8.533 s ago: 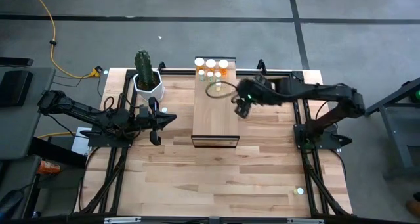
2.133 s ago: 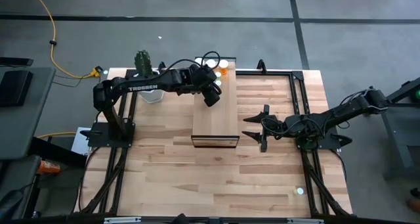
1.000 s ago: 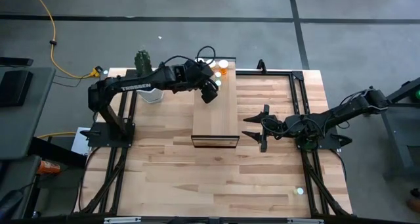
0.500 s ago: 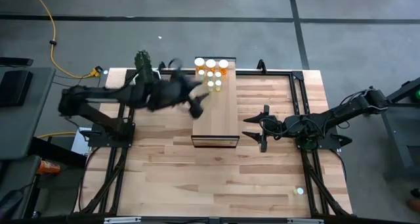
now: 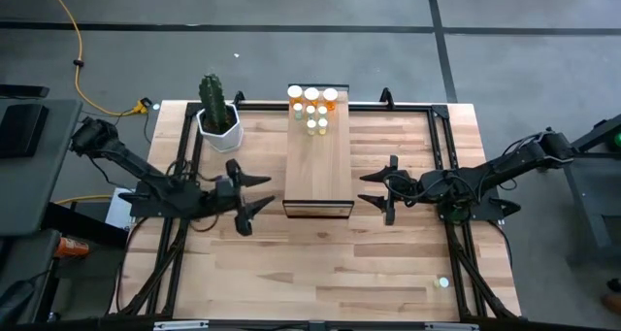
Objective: Pick and place medicine bottles onto shelf by color
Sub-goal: Put the yellow pill bottle on the shelf aligned with the other yellow pill bottles
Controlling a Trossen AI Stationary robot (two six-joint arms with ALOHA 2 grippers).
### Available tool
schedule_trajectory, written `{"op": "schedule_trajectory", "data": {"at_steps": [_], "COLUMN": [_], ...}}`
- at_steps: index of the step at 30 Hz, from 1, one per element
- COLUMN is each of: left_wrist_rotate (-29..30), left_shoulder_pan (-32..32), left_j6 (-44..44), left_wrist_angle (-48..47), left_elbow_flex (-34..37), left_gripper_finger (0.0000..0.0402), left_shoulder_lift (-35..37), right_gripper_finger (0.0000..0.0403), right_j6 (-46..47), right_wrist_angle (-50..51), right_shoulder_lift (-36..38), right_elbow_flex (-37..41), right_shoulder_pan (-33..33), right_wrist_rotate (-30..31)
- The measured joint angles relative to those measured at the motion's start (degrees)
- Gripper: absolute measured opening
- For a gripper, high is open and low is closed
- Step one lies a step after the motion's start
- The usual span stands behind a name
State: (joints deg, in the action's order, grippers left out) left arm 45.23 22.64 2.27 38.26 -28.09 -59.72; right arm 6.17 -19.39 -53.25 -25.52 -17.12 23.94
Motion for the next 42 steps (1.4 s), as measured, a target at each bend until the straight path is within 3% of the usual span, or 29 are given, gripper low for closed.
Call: {"op": "schedule_trajectory", "data": {"at_steps": [3, 11, 17, 27, 30, 32, 36, 39, 42], "left_wrist_rotate": [0.85, 0.27, 0.42, 0.42, 0.4, 0.4, 0.4, 0.4, 0.4], "left_shoulder_pan": [1.01, 1.02, 1.02, 1.02, 1.02, 1.02, 1.02, 1.02, 1.02], "left_j6": [3.31, 2.92, 3.85, 2.44, 2.44, 2.44, 2.46, 2.46, 2.46], "left_wrist_angle": [3.37, 0.85, 0.11, 0.13, 0.13, 0.13, 0.13, 0.13, 0.13], "left_elbow_flex": [1.67, 1.68, 1.68, 1.68, 1.68, 1.68, 1.68, 1.68, 1.68], "left_gripper_finger": [0.0229, 0.0229, 0.0229, 0.0229, 0.0229, 0.0229, 0.0229, 0.0229, 0.0229], "left_shoulder_lift": [0.8, 1.96, 1.94, 1.92, 1.92, 1.92, 1.92, 1.92, 1.9], "right_gripper_finger": [0.0232, 0.0232, 0.0232, 0.0232, 0.0232, 0.0232, 0.0232, 0.0232, 0.0232], "right_j6": [-0.11, -0.74, -3.51, -3.67, 1.32, 10.76, 30.43, 47.44, 63.19], "right_wrist_angle": [-0.12, -0.26, -3.23, -4.4, -6.32, 2.15, 41.75, 70.11, 87.49], "right_shoulder_lift": [0.0, 0.0, 0.02, 0.01, 0.02, 0.05, -3.11, -9.6, -16.58], "right_elbow_flex": [0.0, 0.0, 0.0, 0.0, -1.1, -6.18, -23.75, -34.55, -40.98], "right_shoulder_pan": [0.0, 0.0, -0.02, -0.31, -0.3, -0.31, -2.75, -7.97, -14.83], "right_wrist_rotate": [0.0, 0.01, 3.44, 2.06, 2.19, 2.02, -3.37, -6.01, -13.37]}}
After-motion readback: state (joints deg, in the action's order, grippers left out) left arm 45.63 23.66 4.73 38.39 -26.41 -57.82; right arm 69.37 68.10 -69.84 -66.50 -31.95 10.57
